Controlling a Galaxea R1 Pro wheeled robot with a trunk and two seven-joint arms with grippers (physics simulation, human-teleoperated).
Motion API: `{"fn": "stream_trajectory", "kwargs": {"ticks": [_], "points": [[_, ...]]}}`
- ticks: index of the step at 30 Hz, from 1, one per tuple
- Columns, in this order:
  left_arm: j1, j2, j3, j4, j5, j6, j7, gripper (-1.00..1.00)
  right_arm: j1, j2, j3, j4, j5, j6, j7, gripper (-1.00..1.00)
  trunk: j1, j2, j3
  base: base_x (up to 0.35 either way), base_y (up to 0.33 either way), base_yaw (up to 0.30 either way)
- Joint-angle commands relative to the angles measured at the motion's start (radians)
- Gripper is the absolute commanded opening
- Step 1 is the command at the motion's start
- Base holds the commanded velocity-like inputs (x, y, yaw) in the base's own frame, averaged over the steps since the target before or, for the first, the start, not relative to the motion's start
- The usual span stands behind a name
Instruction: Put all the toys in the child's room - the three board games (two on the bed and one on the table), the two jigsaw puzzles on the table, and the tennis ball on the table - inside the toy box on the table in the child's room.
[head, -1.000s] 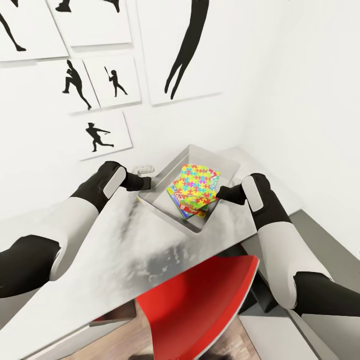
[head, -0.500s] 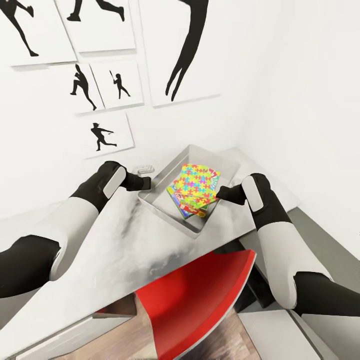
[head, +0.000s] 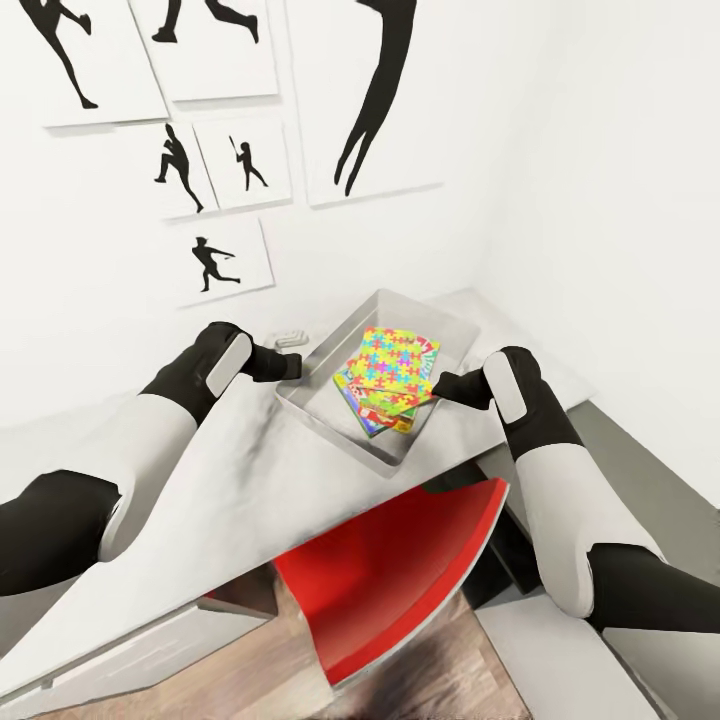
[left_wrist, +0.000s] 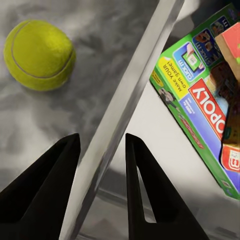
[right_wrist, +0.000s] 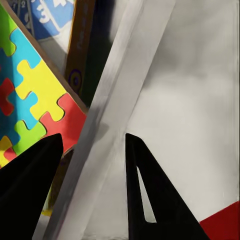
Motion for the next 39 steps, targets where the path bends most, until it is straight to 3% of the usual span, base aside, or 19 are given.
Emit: {"fn": "stream_trajectory", "kwargs": {"ticks": [1, 39], "points": [[-0.001, 0.001, -0.006, -0.002, 0.001, 0.002, -0.006, -1.0, -0.001, 0.001, -0.004, 0.0, -0.02, 0.003, -0.01, -1.0, 0.0, -0.002, -0.001, -0.163, 0.004, -0.036], [-0.001, 0.005, -0.007, -0.002, 0.001, 0.002, -0.006, -1.0, -0.001, 0.001, -0.004, 0.0, -0.021, 0.003, -0.01, -1.0, 0.0, -0.002, -0.001, -0.178, 0.084, -0.002]]}}
